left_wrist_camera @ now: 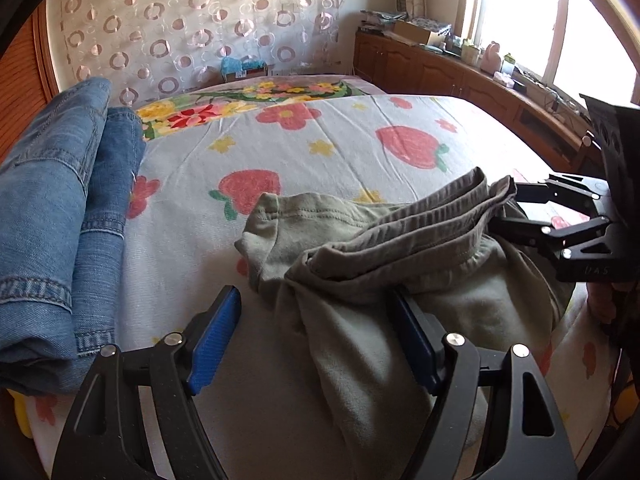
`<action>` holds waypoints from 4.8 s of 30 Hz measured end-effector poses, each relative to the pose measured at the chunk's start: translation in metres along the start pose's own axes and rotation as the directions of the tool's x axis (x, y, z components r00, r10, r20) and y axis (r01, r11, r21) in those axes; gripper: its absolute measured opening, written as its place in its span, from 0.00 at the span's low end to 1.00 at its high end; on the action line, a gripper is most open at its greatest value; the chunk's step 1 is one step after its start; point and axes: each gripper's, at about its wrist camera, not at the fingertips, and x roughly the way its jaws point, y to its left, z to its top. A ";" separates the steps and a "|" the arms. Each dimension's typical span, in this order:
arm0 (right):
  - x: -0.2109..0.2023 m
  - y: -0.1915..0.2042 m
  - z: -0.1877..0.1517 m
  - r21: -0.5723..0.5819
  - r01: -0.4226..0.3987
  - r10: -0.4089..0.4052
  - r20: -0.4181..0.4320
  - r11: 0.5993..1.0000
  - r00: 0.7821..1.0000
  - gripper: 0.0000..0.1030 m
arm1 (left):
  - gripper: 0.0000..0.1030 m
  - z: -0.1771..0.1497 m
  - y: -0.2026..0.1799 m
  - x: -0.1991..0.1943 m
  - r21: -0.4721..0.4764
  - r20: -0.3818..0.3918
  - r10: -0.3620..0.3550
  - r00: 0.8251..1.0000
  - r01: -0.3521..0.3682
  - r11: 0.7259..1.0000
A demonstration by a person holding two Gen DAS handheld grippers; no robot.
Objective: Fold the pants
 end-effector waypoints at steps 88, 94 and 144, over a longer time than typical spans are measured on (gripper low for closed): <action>-0.132 0.018 -0.089 0.057 -0.063 0.059 0.060 0.996 0.996 0.07 | 0.10 -0.092 -0.036 -0.116 -0.005 0.111 -0.125 0.986 0.126 0.992; -0.137 0.023 -0.100 0.044 -0.078 0.076 0.039 0.996 0.996 0.07 | 0.22 -0.099 -0.032 -0.106 -0.030 0.066 -0.101 0.993 0.103 0.994; -0.052 0.011 -0.031 0.044 0.018 -0.018 -0.006 0.999 1.000 0.34 | 0.64 -0.024 0.006 -0.024 -0.070 0.016 -0.005 1.000 0.006 0.998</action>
